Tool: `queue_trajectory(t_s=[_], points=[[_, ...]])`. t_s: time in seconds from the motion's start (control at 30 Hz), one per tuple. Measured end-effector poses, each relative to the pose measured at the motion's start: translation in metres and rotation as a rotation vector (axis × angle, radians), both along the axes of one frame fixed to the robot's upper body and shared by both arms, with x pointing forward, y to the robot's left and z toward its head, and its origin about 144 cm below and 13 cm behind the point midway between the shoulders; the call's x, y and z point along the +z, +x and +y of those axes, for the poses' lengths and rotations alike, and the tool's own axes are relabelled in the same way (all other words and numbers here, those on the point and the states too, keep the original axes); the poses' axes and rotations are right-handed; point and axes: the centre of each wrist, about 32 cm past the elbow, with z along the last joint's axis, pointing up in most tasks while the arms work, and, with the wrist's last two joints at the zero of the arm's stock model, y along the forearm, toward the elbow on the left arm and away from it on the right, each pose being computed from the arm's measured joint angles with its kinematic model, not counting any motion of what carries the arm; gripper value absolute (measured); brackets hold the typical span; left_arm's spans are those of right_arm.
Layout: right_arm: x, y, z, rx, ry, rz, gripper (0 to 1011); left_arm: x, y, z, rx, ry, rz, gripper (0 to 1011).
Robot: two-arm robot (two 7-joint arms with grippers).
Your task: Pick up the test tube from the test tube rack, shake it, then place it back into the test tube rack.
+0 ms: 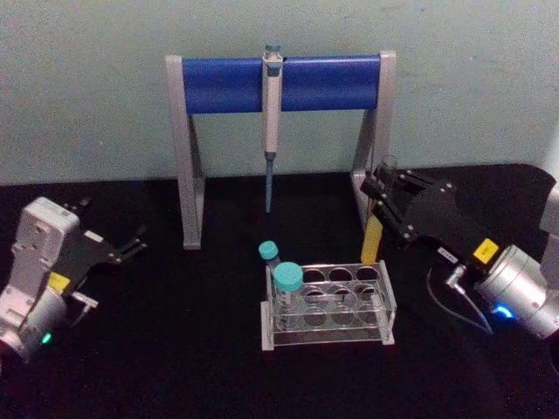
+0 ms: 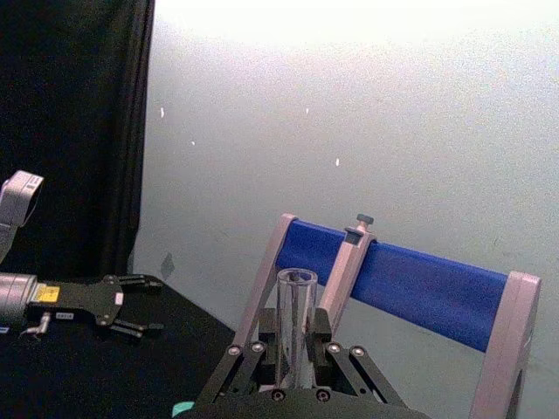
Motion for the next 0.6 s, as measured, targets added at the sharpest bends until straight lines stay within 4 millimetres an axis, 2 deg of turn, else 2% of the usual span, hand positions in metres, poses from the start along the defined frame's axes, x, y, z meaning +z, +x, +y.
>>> queue_trajectory(t_s=[0.6], points=[[-0.0021, 0.0036, 0.0066, 0.015, 0.016, 0.009, 237, 0.0, 0.0, 0.0, 0.0, 0.0, 0.0, 1001]])
